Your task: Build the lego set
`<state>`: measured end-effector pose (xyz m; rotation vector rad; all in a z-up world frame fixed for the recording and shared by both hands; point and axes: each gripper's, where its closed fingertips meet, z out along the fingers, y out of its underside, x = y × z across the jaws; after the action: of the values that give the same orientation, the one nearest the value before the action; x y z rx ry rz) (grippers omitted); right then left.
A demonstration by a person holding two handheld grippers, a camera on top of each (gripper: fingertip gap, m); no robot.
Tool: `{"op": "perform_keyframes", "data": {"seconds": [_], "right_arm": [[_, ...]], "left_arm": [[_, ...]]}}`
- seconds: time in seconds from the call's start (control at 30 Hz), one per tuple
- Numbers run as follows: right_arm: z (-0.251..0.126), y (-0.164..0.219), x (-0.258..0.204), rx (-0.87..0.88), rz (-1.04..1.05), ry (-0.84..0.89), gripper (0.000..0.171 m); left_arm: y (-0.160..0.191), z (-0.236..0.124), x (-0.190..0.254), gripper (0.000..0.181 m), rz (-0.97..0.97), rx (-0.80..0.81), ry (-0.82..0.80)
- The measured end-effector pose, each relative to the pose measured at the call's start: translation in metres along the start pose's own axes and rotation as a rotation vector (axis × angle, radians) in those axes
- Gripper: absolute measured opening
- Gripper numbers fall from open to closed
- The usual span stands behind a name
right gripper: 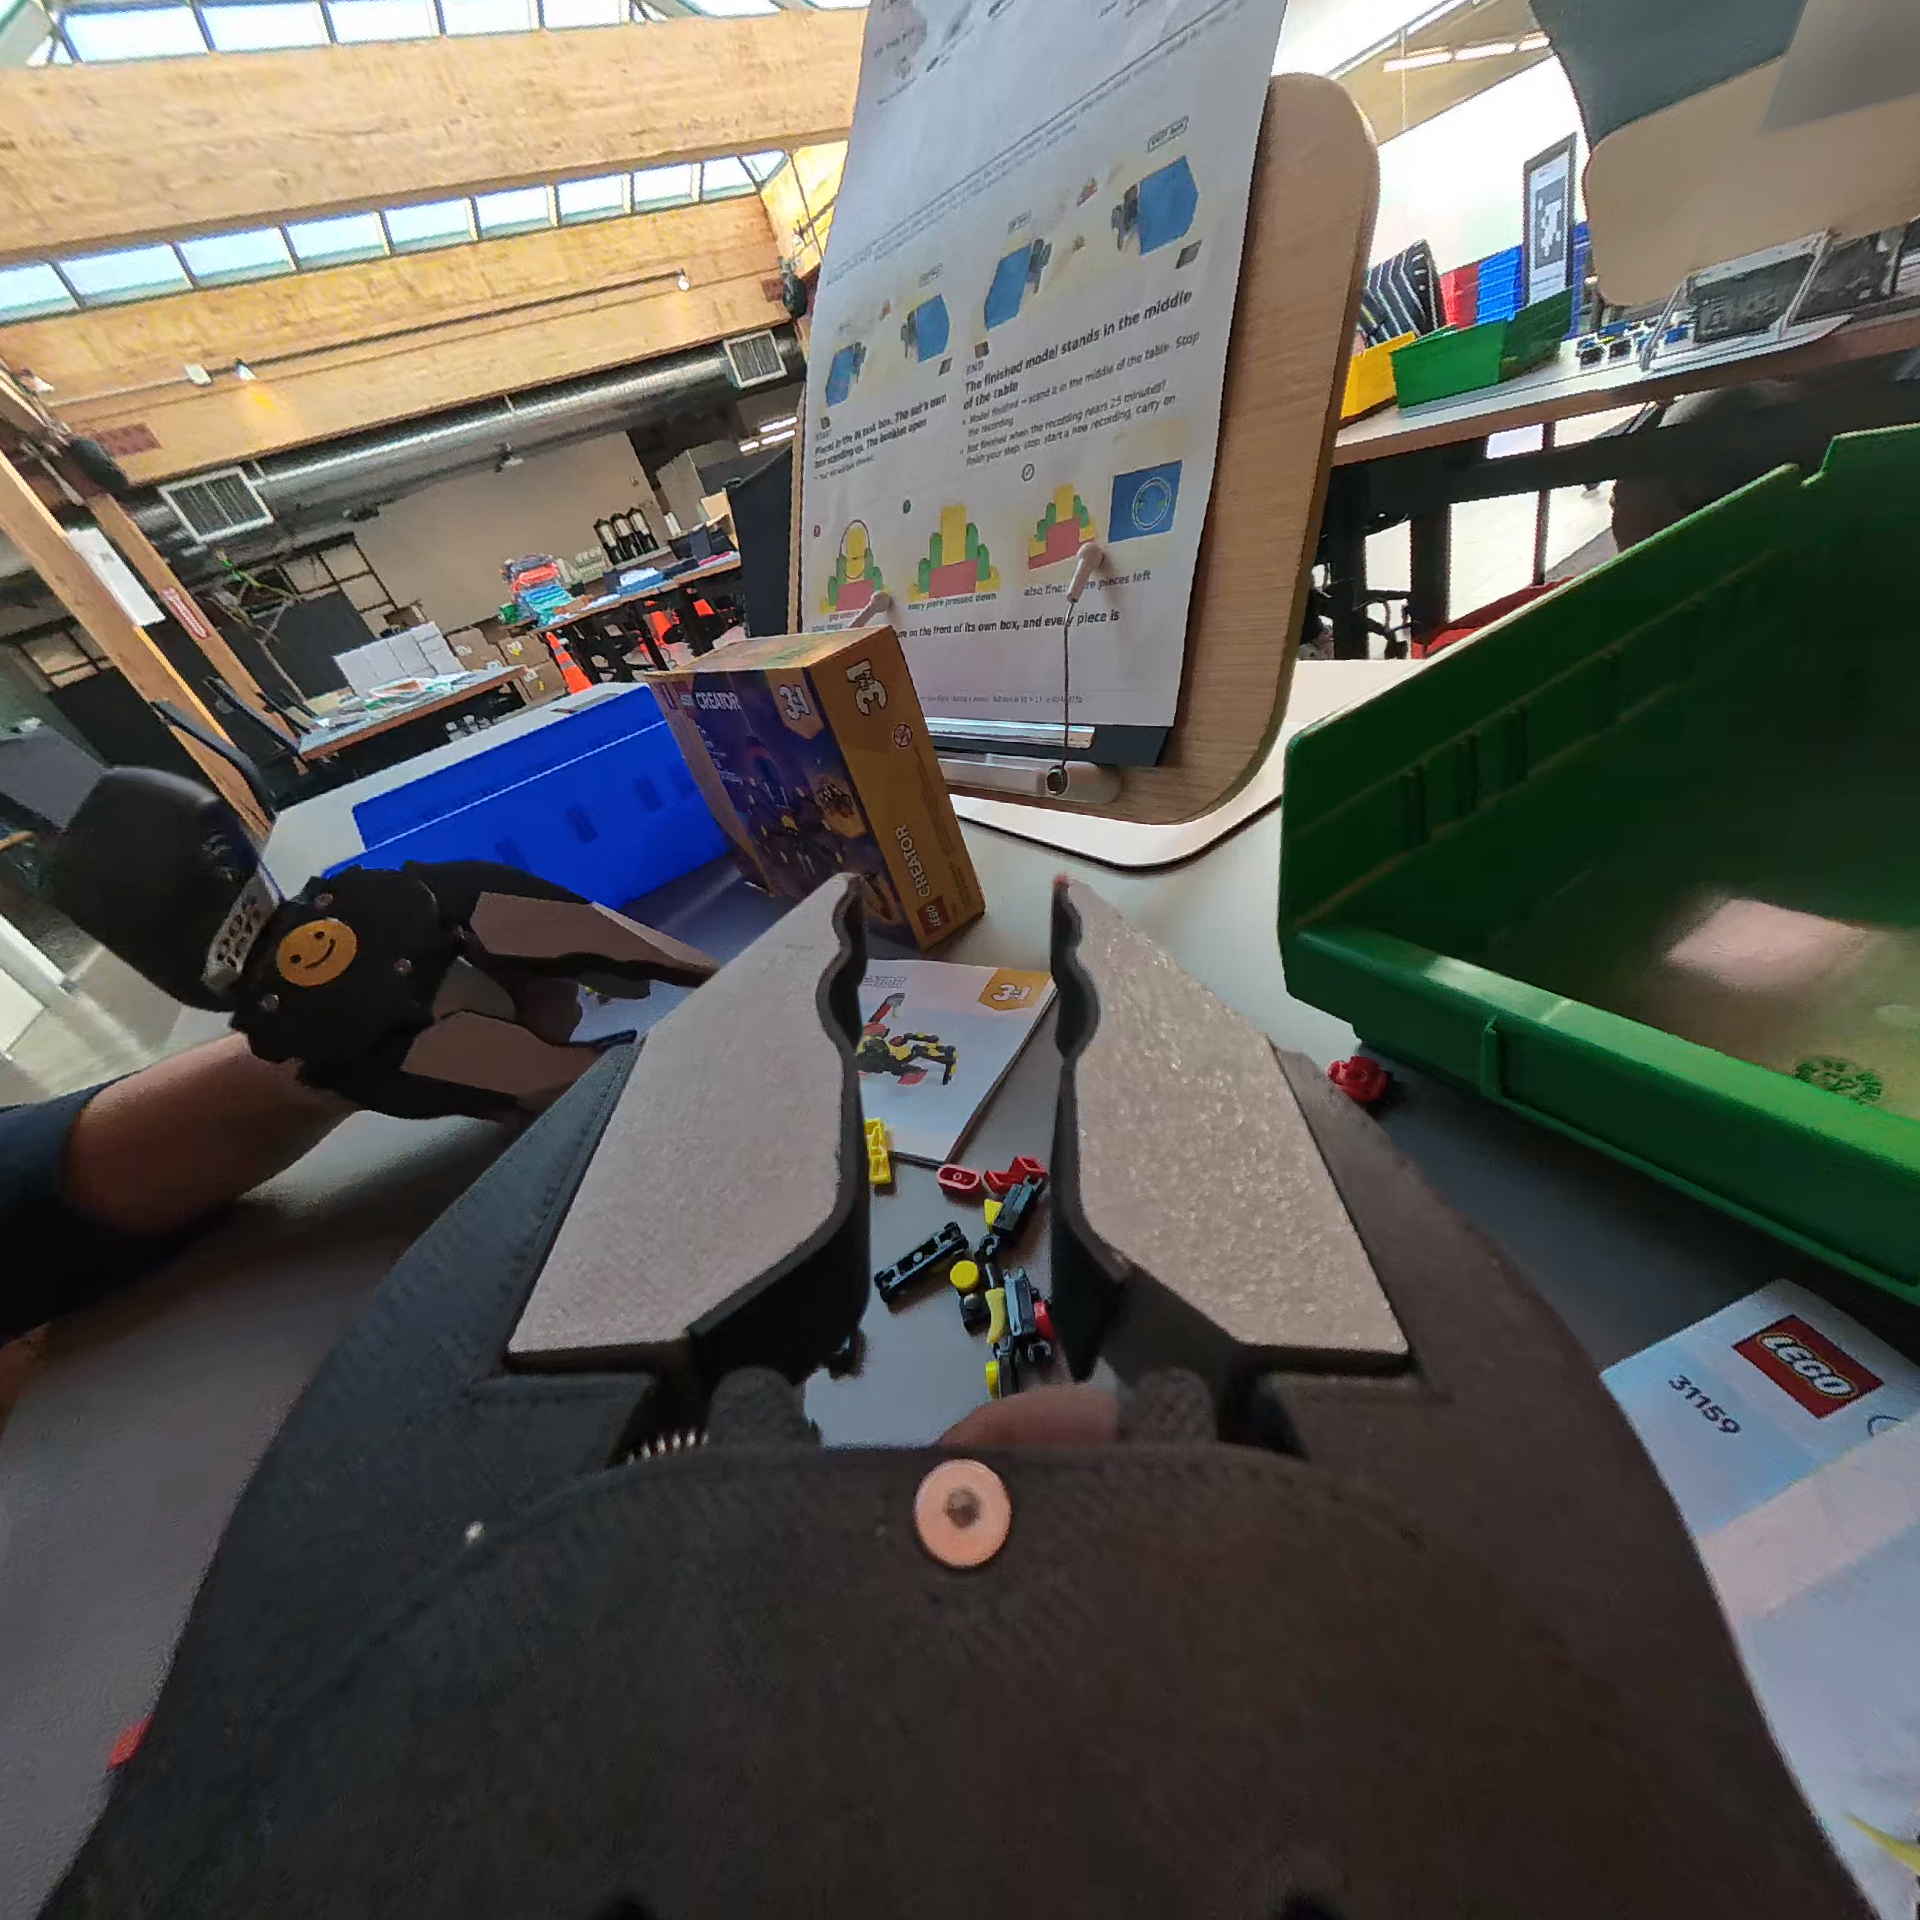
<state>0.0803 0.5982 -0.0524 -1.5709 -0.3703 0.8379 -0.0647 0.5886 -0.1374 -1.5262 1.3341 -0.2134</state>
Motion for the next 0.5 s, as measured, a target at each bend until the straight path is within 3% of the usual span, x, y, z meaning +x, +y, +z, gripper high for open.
{"op": "perform_keyframes", "data": {"seconds": [0.27, 0.5], "right_arm": [[0.009, 0.022, 0.003, -0.115, -0.154, 0.055, 0.032], [0.010, 0.049, 0.030, -0.300, -0.640, 0.333, 0.028]], "left_arm": [[0.008, 0.001, -0.010, 0.031, -0.044, -0.035, -0.028], [0.011, -0.002, -0.027, 0.026, -0.044, -0.019, -0.088]]}}
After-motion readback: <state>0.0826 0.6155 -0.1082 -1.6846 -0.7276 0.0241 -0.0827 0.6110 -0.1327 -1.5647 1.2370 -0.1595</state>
